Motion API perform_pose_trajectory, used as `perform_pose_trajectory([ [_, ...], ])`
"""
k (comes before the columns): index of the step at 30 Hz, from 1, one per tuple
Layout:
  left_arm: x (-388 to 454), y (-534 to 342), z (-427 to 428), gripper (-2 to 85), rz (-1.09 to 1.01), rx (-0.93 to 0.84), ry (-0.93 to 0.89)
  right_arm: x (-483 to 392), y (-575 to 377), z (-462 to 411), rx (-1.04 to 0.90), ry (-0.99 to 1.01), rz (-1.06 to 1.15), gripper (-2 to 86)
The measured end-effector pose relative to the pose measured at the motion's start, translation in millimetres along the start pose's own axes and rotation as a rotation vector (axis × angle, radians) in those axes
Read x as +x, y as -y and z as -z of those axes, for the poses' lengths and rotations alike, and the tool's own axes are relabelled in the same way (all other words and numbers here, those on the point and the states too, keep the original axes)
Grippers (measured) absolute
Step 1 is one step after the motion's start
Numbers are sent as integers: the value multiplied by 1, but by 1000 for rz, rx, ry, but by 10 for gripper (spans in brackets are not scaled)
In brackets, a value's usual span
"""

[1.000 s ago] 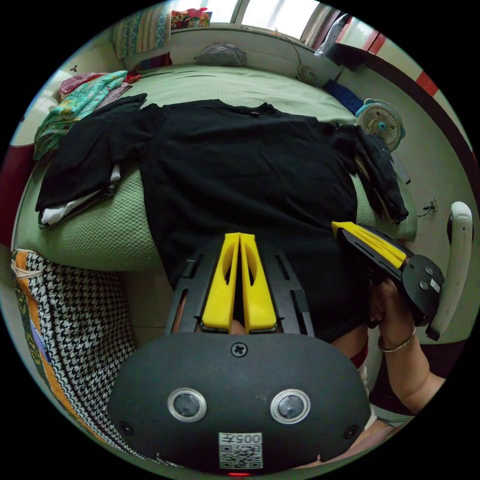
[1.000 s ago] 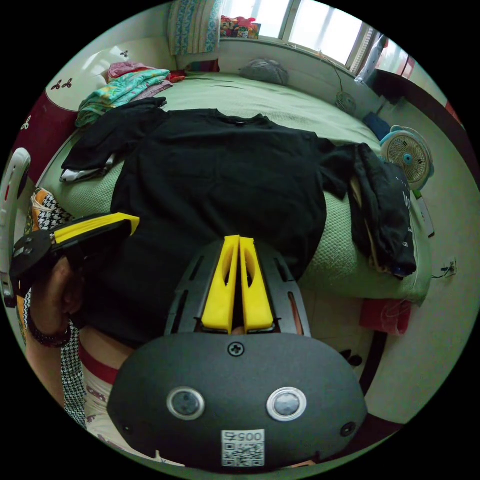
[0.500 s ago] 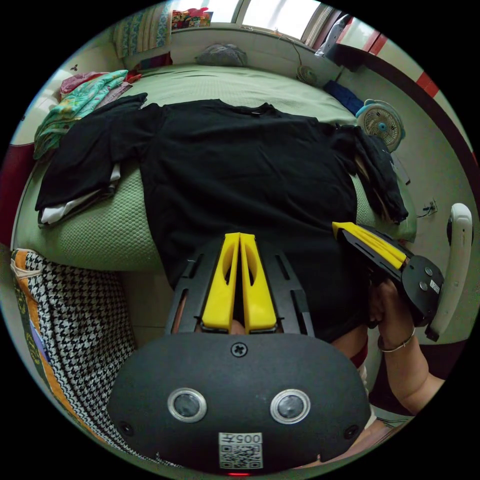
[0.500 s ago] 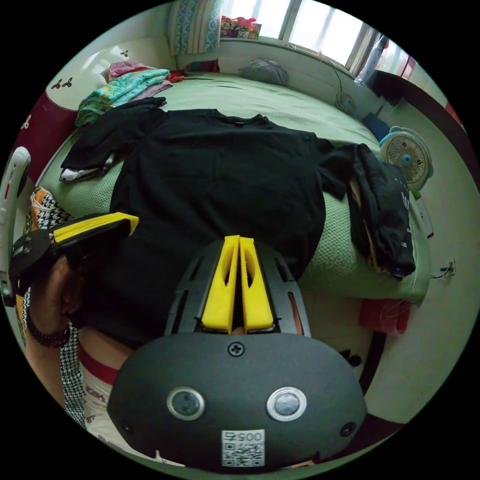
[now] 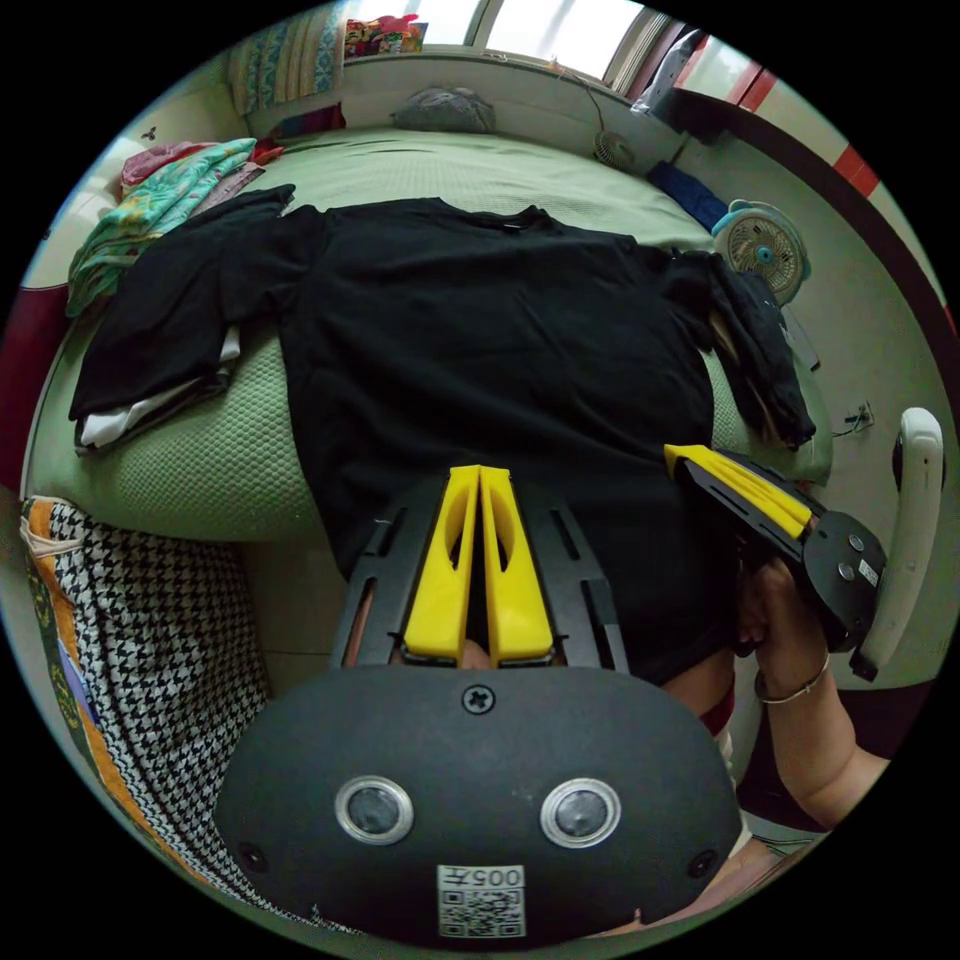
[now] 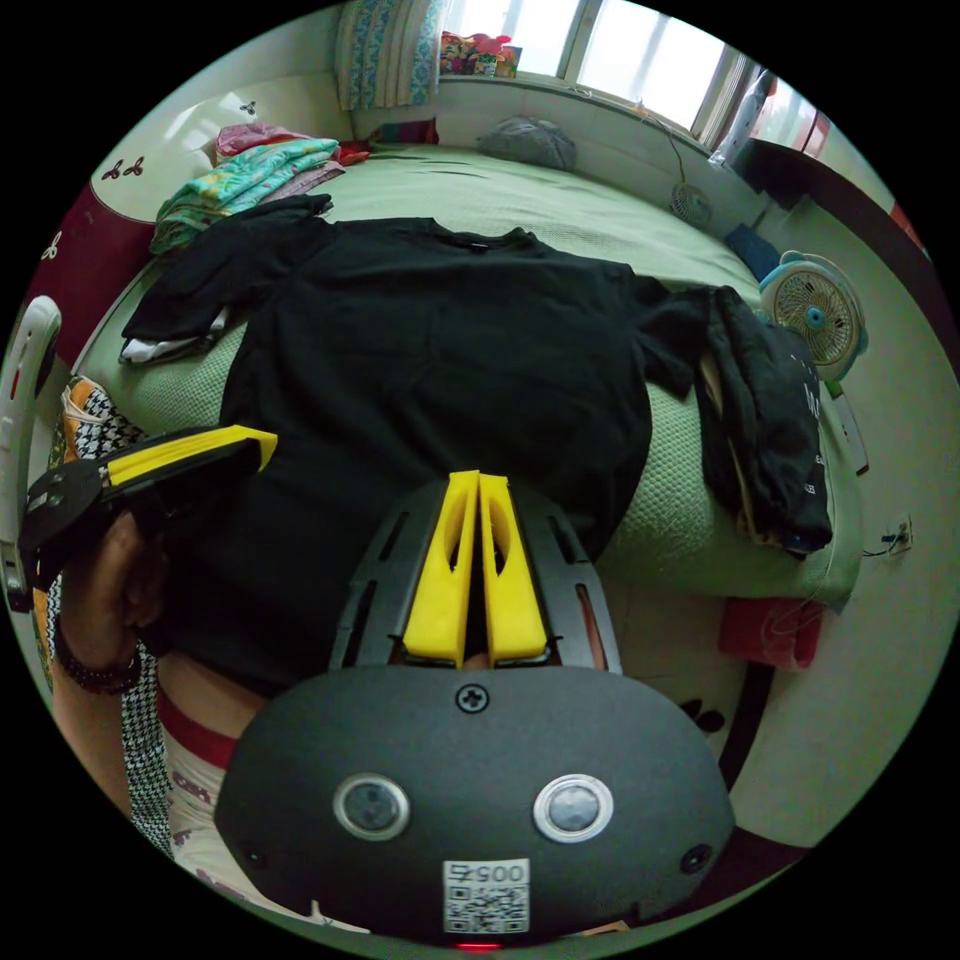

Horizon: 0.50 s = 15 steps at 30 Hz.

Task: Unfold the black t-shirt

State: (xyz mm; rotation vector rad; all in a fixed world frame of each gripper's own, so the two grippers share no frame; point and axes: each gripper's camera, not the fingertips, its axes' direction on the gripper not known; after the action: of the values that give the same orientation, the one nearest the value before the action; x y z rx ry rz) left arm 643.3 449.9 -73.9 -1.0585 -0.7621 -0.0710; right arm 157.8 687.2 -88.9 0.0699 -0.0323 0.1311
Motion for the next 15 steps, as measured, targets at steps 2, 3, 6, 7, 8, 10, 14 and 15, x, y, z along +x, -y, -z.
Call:
perform_pose_trajectory([
  [2, 0, 0, 0, -6, 0, 1, 2, 1, 0, 0, 0, 1, -1, -10],
  [3, 0, 0, 0, -6, -1, 1, 2, 1, 0, 0, 0, 1, -1, -10],
  [6, 0, 1, 0, -5, -1, 0, 2, 1, 0, 0, 1, 1, 0, -10],
  [7, -1, 1, 0, -5, -1, -1, 2, 2, 0, 0, 1, 0, 0, -10],
  [8, -1, 1, 0, -5, 0, -1, 2, 2, 1, 0, 0, 0, 0, -10],
  [10, -1, 1, 1, -6, -1, -1, 3, 2, 1, 0, 0, 1, 0, -10],
  [14, -1, 2, 1, -6, -1, -1, 4, 4, 1, 1, 1, 3, -2, -10],
  [15, -1, 2, 1, -6, -2, -1, 5, 4, 1, 0, 1, 2, -2, -10],
])
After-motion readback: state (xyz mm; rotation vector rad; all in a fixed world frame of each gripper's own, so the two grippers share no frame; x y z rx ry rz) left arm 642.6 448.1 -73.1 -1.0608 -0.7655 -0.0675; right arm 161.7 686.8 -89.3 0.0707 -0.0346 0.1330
